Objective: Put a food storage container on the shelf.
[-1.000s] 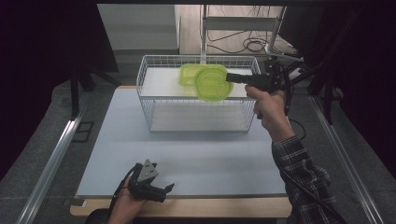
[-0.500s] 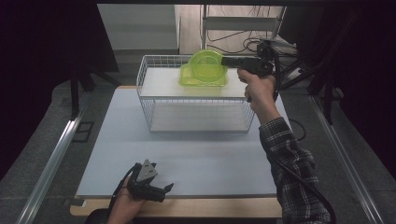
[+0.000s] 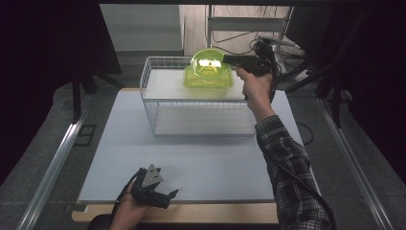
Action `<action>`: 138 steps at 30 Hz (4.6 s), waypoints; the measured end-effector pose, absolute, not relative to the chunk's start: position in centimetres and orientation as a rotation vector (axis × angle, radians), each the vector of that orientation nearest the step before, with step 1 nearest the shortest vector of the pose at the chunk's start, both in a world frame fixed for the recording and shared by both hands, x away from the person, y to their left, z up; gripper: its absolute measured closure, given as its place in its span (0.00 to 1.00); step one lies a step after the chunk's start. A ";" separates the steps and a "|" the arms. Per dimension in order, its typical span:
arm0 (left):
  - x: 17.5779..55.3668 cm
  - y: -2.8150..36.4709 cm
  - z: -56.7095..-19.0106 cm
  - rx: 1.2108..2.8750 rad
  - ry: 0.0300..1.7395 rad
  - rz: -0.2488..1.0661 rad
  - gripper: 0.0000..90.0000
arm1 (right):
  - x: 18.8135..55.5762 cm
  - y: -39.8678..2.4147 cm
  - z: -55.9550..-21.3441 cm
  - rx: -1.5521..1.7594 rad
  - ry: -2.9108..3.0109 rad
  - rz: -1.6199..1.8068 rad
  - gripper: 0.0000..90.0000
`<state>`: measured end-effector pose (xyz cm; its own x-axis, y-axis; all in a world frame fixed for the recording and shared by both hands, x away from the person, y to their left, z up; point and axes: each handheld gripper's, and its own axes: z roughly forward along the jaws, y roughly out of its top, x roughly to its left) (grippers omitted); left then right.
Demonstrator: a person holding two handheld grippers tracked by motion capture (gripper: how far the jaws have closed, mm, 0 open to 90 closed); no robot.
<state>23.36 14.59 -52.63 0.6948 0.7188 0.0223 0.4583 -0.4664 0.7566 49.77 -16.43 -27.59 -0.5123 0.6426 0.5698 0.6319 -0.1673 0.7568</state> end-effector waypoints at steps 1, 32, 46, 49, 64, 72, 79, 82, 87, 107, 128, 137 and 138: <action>23.4 14.6 -52.6 2.143 0.896 0.439 0.05 | 49.8 -16.4 -27.6 1.547 2.021 1.826 0.85; 23.4 14.6 -52.5 2.116 0.917 0.409 0.05 | 47.5 -17.1 -27.7 1.312 2.099 1.652 0.34; 23.4 14.6 -52.6 2.117 0.913 0.413 0.05 | 45.0 -17.0 -28.9 1.180 2.204 1.632 0.25; 23.4 14.6 -52.6 2.114 0.912 0.411 0.05 | 44.6 -17.1 -29.0 1.168 2.208 1.633 0.24; 23.4 14.5 -52.6 2.115 0.911 0.408 0.04 | 42.8 -18.0 -31.1 1.103 2.269 1.593 0.19; 23.4 14.6 -52.6 2.112 0.912 0.412 0.04 | 42.1 -18.1 -32.4 1.077 2.305 1.556 0.17; 23.4 14.6 -52.6 2.113 0.910 0.413 0.04 | 41.6 -18.3 -33.2 1.074 2.323 1.548 0.16; 23.5 14.6 -52.6 2.116 0.909 0.410 0.04 | 41.4 -18.5 -33.7 1.066 2.335 1.525 0.14; 23.5 14.6 -52.7 2.123 0.906 0.410 0.04 | 41.1 -18.8 -34.5 1.064 2.353 1.492 0.12; 23.4 14.5 -52.7 2.129 0.902 0.414 0.04 | 39.6 -19.6 -37.3 1.023 2.391 1.419 0.10; 23.5 14.4 -52.8 2.138 0.909 0.390 0.05 | 38.2 -19.3 -40.8 0.966 2.425 1.377 0.07; 23.5 14.4 -52.8 2.143 0.911 0.394 0.05 | 37.6 -19.6 -42.4 0.996 2.439 1.377 0.05; 23.5 14.4 -52.8 2.143 0.912 0.393 0.05 | 37.6 -19.6 -42.5 0.997 2.433 1.377 0.05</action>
